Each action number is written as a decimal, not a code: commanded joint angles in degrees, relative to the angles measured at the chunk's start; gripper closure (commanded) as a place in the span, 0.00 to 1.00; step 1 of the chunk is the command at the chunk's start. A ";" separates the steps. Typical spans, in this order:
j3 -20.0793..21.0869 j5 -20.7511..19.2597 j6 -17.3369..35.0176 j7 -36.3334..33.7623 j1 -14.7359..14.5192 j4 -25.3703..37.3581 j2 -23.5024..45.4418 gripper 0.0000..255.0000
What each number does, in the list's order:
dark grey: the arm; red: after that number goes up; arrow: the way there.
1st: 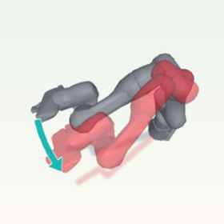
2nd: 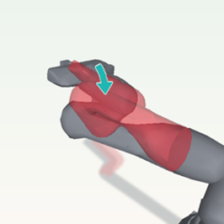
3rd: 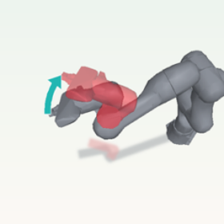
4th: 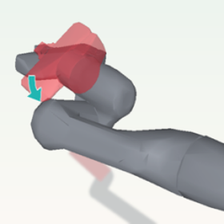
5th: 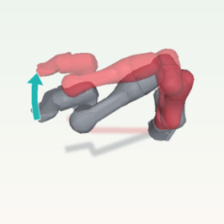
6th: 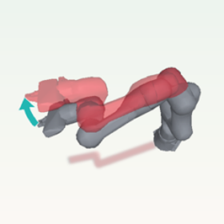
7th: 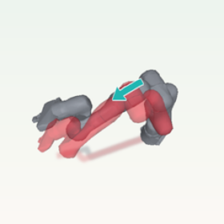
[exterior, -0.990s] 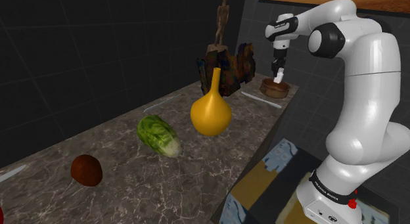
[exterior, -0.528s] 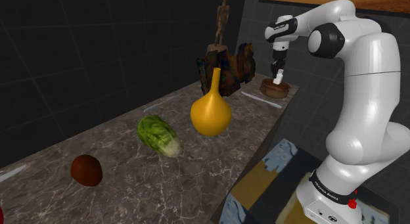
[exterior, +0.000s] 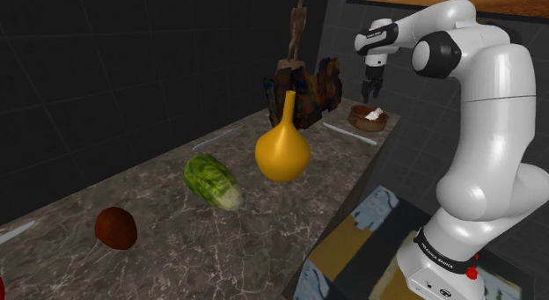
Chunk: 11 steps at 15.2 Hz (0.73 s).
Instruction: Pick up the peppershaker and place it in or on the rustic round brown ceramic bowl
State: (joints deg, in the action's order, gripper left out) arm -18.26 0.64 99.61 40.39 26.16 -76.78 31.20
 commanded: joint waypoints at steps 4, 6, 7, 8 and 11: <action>0.04 0.21 -7.00 0.15 0.39 7.99 0.99 0.00; 0.04 0.21 -7.00 0.15 0.39 7.99 0.99 0.00; 0.04 0.21 -7.00 0.16 0.39 7.99 0.99 0.00; 0.04 0.21 -7.00 0.16 0.39 7.99 0.99 0.00; 0.04 0.21 -6.98 0.16 0.39 7.98 0.98 0.00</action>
